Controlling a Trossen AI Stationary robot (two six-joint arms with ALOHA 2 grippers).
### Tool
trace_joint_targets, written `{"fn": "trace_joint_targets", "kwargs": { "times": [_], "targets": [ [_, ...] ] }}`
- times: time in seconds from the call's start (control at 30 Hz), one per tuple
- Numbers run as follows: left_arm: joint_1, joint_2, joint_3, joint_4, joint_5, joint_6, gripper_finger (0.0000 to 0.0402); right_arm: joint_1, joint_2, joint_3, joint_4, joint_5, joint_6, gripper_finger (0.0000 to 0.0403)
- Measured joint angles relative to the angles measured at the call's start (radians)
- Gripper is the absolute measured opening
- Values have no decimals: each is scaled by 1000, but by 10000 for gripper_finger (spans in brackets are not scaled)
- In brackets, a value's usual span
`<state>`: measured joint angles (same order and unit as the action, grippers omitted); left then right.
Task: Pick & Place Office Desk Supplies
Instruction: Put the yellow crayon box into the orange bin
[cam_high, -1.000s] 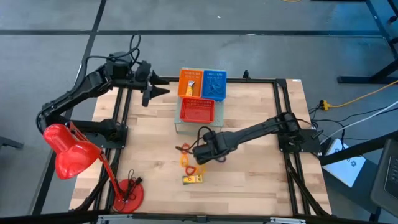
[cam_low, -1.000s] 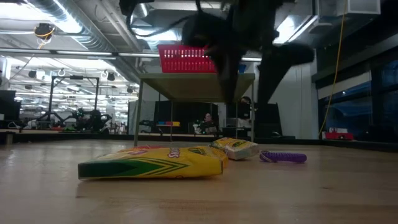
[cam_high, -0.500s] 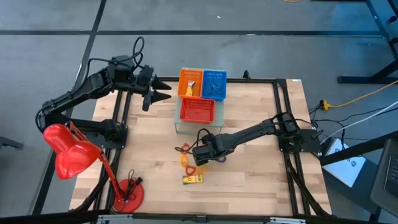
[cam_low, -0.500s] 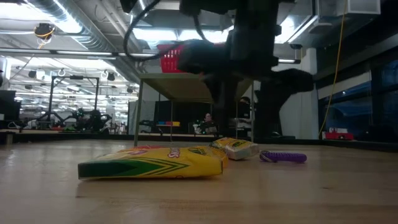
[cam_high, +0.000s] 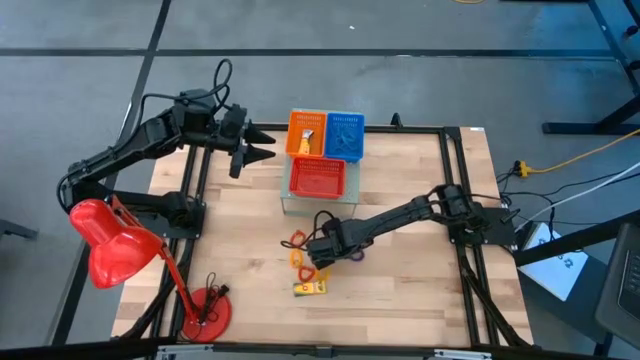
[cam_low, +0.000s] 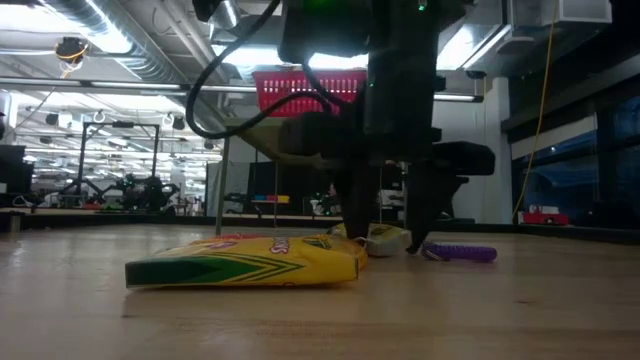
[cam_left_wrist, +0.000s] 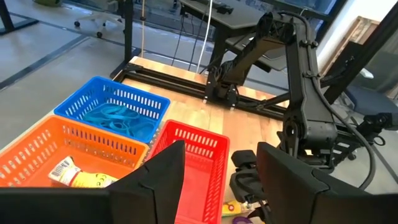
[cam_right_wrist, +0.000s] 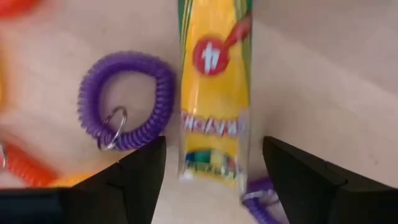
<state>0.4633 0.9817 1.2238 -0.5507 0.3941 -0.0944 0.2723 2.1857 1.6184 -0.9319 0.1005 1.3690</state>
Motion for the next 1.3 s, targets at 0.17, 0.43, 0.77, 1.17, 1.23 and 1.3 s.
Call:
{"fn": "trace_joint_targets", "kwargs": {
  "times": [0.17, 0.43, 0.77, 1.17, 1.23, 1.3],
  "targets": [
    [0, 0, 0, 0, -8, 0, 194, -23, 4, 0, 3, 0, -24, 270],
    [0, 0, 0, -3, -8, -15, 194, -11, 5, 0, 3, -7, -35, 270],
    [0, 0, 0, -3, -8, -10, 194, -9, 5, 0, -3, -12, -26, 218],
    [0, 0, 0, -5, -8, -7, 194, -8, 5, 0, 33, -30, -27, 137],
    [0, 0, 0, -9, -8, -7, 194, -4, 5, 0, 52, -37, -27, 132],
    [0, 0, 0, -23, -8, 1, 194, 3, 5, 0, 71, -47, -28, 128]
  ]
}}
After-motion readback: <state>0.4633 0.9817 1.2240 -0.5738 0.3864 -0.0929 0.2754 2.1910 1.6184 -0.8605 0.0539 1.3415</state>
